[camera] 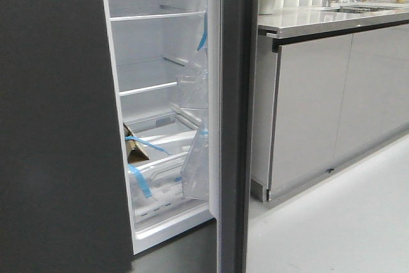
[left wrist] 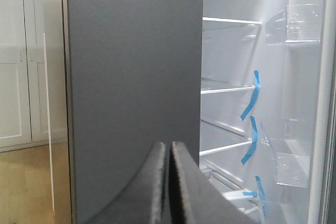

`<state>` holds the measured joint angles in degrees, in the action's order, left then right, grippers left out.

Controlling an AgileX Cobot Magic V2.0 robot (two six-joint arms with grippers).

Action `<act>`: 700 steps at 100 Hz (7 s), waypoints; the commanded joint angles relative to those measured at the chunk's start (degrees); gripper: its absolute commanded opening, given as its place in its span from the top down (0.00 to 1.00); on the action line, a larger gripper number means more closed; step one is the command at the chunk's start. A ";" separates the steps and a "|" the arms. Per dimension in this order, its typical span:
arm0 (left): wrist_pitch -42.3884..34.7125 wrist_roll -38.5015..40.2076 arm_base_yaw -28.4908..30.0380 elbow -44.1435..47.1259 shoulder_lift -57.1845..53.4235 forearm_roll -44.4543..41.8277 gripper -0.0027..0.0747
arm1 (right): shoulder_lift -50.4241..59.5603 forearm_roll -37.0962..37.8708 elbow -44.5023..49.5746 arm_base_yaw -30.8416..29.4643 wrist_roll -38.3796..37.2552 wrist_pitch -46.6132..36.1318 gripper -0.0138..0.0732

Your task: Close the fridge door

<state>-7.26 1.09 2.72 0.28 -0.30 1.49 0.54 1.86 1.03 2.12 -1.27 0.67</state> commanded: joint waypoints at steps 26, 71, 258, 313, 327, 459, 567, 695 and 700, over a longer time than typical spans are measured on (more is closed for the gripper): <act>-4.28 0.25 -0.36 2.01 -0.61 0.23 0.99 | 1.19 0.57 1.04 -0.29 0.08 -4.68 0.89; -4.28 0.25 -0.36 2.01 -0.61 0.23 0.99 | 1.19 0.57 1.04 -0.29 0.08 -4.68 0.89; -4.28 0.25 -0.36 2.01 -0.61 0.23 0.99 | 1.19 0.57 1.04 -0.29 0.08 -4.68 0.89; -4.28 0.25 -0.36 2.01 -0.61 0.23 0.99 | 1.19 0.57 1.04 -0.29 0.08 -4.68 0.89; -4.28 0.25 -0.36 2.01 -0.61 0.23 0.99 | 1.19 0.57 1.04 -0.29 0.08 -4.68 0.89; -4.28 0.25 -0.36 2.01 -0.61 0.23 0.99 | 1.19 0.57 1.04 -0.29 0.08 -4.68 0.89; -4.28 0.25 -0.36 2.01 -0.61 0.23 0.99 | 1.19 0.57 1.04 -0.29 0.08 -4.68 0.89; -4.28 0.25 -0.36 2.01 -0.61 0.23 0.99 | -47.28 -56.00 -36.92 -0.29 0.08 -10.71 0.89; -4.28 0.25 -0.36 2.01 -0.61 0.23 0.99 | -47.82 -57.76 -36.92 -0.05 0.08 -9.88 0.89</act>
<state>-7.26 1.09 2.72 0.28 -0.30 1.49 -46.72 -50.58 -33.70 2.12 -1.27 -6.66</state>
